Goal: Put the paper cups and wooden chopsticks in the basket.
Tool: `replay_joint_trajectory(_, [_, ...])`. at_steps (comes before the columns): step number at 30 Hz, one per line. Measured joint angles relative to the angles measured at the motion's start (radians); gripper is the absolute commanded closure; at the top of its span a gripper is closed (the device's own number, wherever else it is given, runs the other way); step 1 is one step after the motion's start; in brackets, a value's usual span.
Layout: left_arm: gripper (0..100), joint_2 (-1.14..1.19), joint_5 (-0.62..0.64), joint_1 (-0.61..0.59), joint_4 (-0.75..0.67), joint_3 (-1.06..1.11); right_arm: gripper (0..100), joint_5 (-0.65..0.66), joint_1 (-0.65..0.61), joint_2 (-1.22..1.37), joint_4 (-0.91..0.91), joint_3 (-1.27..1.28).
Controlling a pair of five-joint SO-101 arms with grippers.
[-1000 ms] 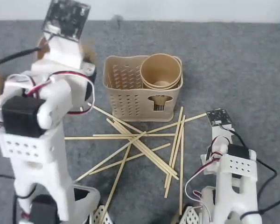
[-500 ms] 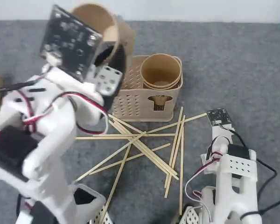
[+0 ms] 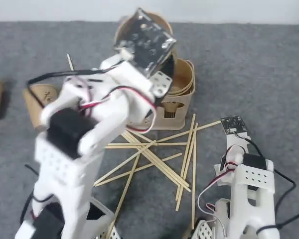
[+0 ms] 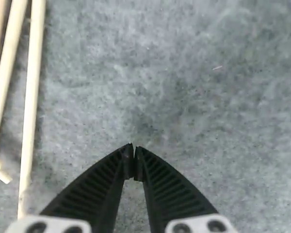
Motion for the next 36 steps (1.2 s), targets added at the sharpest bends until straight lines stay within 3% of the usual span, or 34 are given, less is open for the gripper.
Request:
replay_joint_trajectory(17, [99,0.006,-0.038,0.005,-0.146,0.247,99.1,0.000,0.000,0.000,0.000,0.000])
replay_joint_trajectory(36, [99,0.172,-0.037,0.072,-0.143,0.183,99.1,0.000,0.000,0.000,0.000,0.000])
